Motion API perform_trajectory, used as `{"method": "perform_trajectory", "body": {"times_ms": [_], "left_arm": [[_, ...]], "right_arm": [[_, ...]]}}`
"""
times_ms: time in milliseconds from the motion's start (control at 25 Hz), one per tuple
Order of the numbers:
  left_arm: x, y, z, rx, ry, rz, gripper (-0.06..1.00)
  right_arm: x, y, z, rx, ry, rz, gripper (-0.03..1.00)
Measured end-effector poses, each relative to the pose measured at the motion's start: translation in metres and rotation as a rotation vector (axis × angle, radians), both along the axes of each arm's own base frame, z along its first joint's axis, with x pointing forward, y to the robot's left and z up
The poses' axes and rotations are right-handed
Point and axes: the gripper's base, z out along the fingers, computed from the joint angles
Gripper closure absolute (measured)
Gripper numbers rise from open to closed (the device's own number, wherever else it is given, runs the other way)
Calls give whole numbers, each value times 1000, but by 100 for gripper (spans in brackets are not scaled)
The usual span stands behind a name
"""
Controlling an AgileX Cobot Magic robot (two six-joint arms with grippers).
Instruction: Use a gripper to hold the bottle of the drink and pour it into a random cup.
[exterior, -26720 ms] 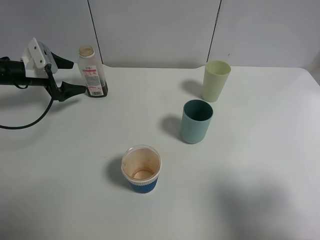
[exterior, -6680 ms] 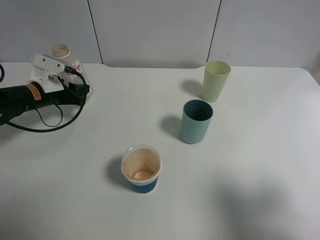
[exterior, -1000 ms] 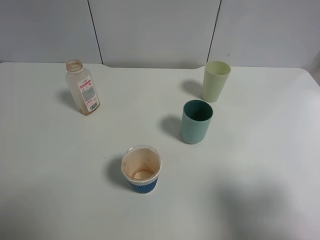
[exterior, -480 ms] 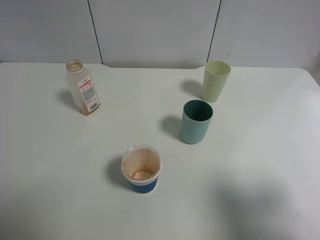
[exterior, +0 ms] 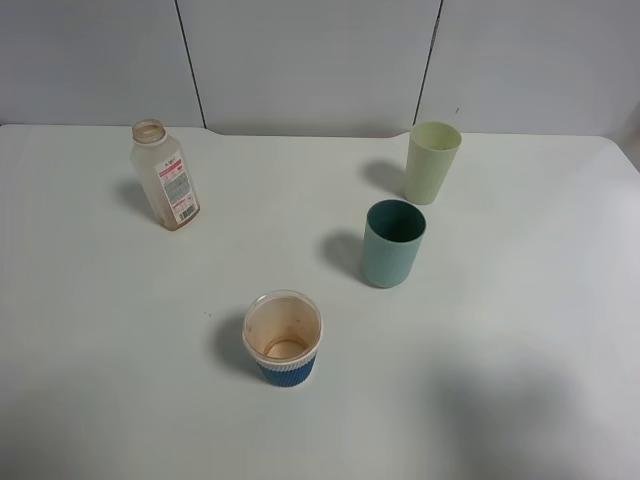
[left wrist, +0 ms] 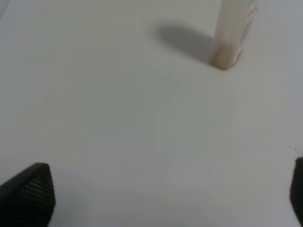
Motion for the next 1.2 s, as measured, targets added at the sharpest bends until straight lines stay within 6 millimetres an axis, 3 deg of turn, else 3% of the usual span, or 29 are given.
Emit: {"method": "perform_trajectory", "body": {"times_ms": [400, 1200], "left_arm": [[0, 1, 0, 0, 0, -86, -4], [0, 1, 0, 0, 0, -91, -4]], "right_arm": [[0, 0, 0, 0, 0, 0, -2], [0, 0, 0, 0, 0, 0, -2]]}}
